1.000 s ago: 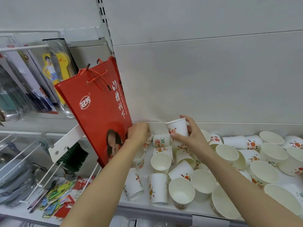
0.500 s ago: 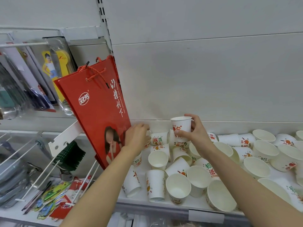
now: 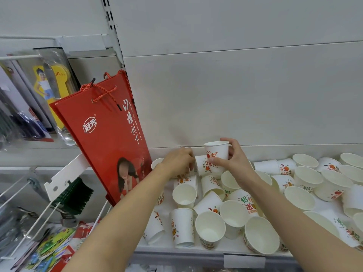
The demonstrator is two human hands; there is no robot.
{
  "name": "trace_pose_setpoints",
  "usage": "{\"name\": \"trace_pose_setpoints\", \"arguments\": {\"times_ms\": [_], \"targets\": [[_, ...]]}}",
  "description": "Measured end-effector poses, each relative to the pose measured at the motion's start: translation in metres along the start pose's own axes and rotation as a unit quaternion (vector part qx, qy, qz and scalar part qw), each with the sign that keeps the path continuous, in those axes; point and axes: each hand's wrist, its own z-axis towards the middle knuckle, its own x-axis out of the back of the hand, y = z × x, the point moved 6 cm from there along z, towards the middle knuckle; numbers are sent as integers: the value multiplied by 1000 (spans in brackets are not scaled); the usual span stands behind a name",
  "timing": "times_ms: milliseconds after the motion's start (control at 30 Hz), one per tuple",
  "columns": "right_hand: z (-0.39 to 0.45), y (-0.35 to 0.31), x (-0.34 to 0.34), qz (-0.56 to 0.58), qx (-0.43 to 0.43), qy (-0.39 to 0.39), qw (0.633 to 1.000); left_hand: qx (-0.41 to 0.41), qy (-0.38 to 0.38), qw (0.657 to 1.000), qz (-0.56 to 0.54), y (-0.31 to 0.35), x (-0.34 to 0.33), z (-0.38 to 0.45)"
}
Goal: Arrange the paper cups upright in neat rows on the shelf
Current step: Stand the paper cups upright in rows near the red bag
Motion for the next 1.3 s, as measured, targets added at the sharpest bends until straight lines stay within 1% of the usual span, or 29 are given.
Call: {"name": "trace_pose_setpoints", "arguments": {"times_ms": [100,200,267,433,500,533,600,633,700,767,833,933,1033,1067,1100,1133,1200,1300], "targets": [[-1,2,-1,3,0,-1,1000,18,69,997,-29,-9,8,-10],[-2,3,0,-8,1,-4,1000,73,116,988,-76,-18,9,-25],[-3,3,-1,-10,1,-5,1000,93,136,984,-73,-20,3,-33],[-3,7,-8,-19,2,-20,1000,113,115,986,-41,-16,-1,-48],[-2,6,-14,-26,6,-29,999,173,130,976,-12,-25,10,-59],[-2,5,-17,-32,8,-33,999,216,134,967,23,-31,16,-68],[-1,4,-24,-42,16,-33,998,280,101,950,94,-35,23,-86],[-1,4,-28,-44,19,-31,998,292,74,948,100,-34,21,-92],[1,3,-40,-46,23,-27,998,300,6,952,55,-31,10,-103],[2,4,-55,-42,20,-39,998,295,-44,954,16,-26,-1,-112],[3,6,-73,-31,10,-63,997,282,-47,958,29,-23,-6,-117],[7,10,-96,-26,-8,-76,997,267,2,962,47,-21,-2,-126],[14,11,-97,-32,-12,-57,998,255,94,962,0,-21,9,-127],[15,9,-93,-44,-5,-49,998,227,128,965,-1,-16,15,-122],[18,6,-86,-59,5,-38,998,179,149,972,-3,-9,19,-114],[19,2,-78,-75,16,-27,997,121,151,981,-7,0,20,-103],[20,-8,-61,-104,33,-6,994,25,101,994,-18,10,17,-81],[19,-20,-37,-138,54,16,989,-39,12,999,-16,21,12,-55]]}}
